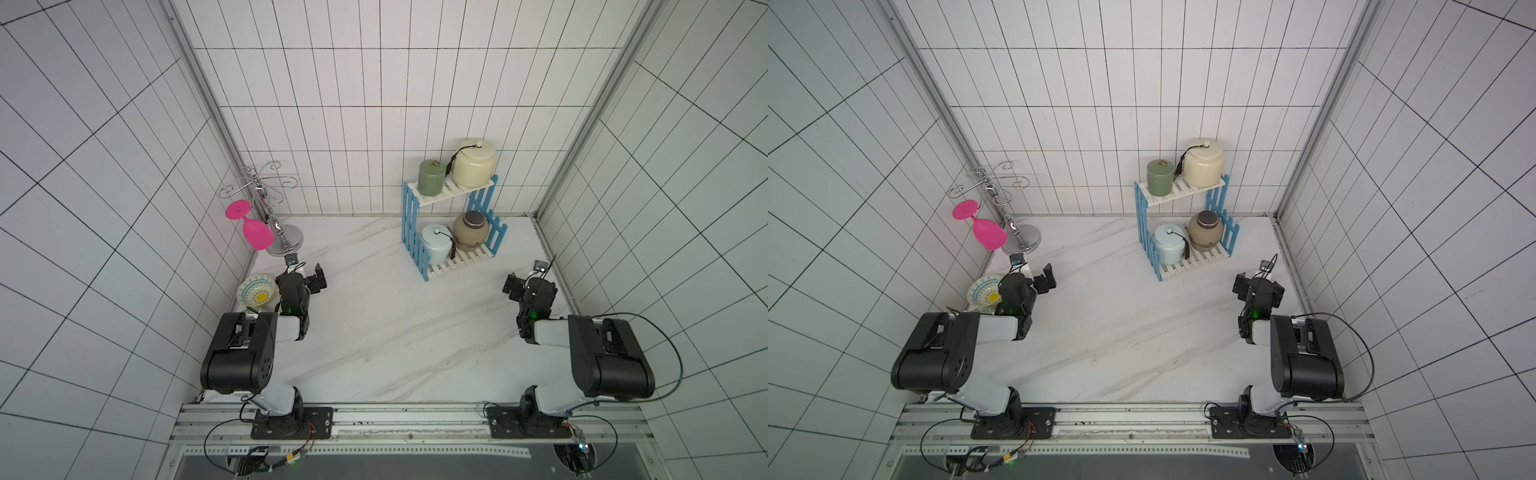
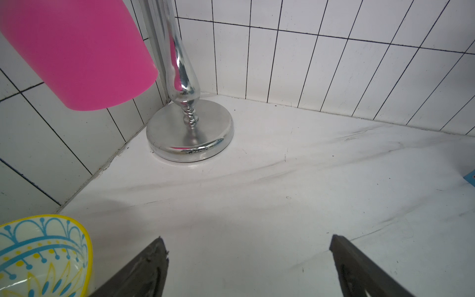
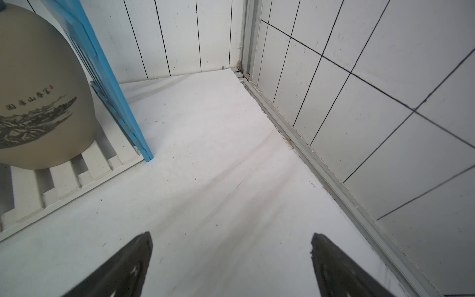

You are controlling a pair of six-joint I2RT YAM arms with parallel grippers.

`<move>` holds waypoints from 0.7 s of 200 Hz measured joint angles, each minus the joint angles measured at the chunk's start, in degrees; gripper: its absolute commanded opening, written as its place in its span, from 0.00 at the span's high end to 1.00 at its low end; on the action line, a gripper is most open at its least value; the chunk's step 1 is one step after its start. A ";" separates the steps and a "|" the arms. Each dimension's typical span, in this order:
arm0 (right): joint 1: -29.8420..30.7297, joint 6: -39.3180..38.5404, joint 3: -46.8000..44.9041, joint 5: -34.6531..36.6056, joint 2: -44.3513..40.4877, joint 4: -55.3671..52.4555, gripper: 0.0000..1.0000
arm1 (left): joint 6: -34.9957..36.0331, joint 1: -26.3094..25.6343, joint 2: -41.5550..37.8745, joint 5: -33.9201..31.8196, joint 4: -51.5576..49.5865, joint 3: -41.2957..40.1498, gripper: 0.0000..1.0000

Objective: Remove the tea canisters from the shelf
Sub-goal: Adjust the shelf at the center of the board.

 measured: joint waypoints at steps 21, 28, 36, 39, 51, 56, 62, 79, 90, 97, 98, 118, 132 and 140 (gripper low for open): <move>0.00 0.00 0.00 0.00 0.00 0.00 0.01 | 0.07 -0.35 0.00 -0.76 0.02 0.00 0.01; 0.00 0.00 0.00 0.00 0.00 0.00 0.01 | 0.13 -0.48 0.00 -0.98 0.02 0.00 0.01; 0.00 0.00 0.00 0.00 0.00 0.00 0.01 | 0.24 -0.66 0.00 -1.20 0.04 0.00 0.01; 0.00 0.00 0.00 0.00 0.00 0.00 0.01 | 0.26 -0.70 0.00 -1.29 0.04 0.00 0.01; 0.00 0.00 0.00 0.00 0.00 0.00 0.01 | 0.39 -0.74 0.00 -1.44 0.11 -0.02 0.01; 0.00 0.00 0.00 0.00 0.00 0.02 0.01 | 0.44 -0.79 0.00 -1.46 0.15 -0.02 0.01; 0.00 0.00 0.00 0.00 0.00 0.00 0.01 | 0.55 -0.85 0.00 -1.49 0.22 -0.02 0.01; 0.02 -0.02 0.00 0.02 -1.05 -1.68 0.01 | 1.22 -1.14 -0.57 -1.46 0.04 -0.02 0.01; 0.02 0.00 0.11 0.11 -3.10 -4.24 0.01 | 1.75 -1.46 -2.03 -1.33 -1.46 0.09 0.01; 0.04 0.00 0.28 0.26 -4.63 -6.08 0.01 | 2.08 -1.70 -3.45 -1.05 -3.26 0.35 0.01; 0.04 0.00 0.33 0.28 -4.83 -6.27 0.01 | 2.14 -1.77 -3.72 -0.98 -3.67 0.44 0.01; 0.11 0.44 2.10 1.31 -9.05 -11.80 0.01 | 2.78 -2.47 -8.02 0.31 -10.69 3.45 0.01; 0.11 1.55 4.28 1.95 -11.67 -16.00 0.01 | 2.75 -3.08 -10.75 1.01 -16.48 7.26 0.01; 0.11 2.19 5.57 2.05 -12.90 -18.27 0.01 | 2.54 -3.45 -12.02 1.18 -19.80 9.60 0.01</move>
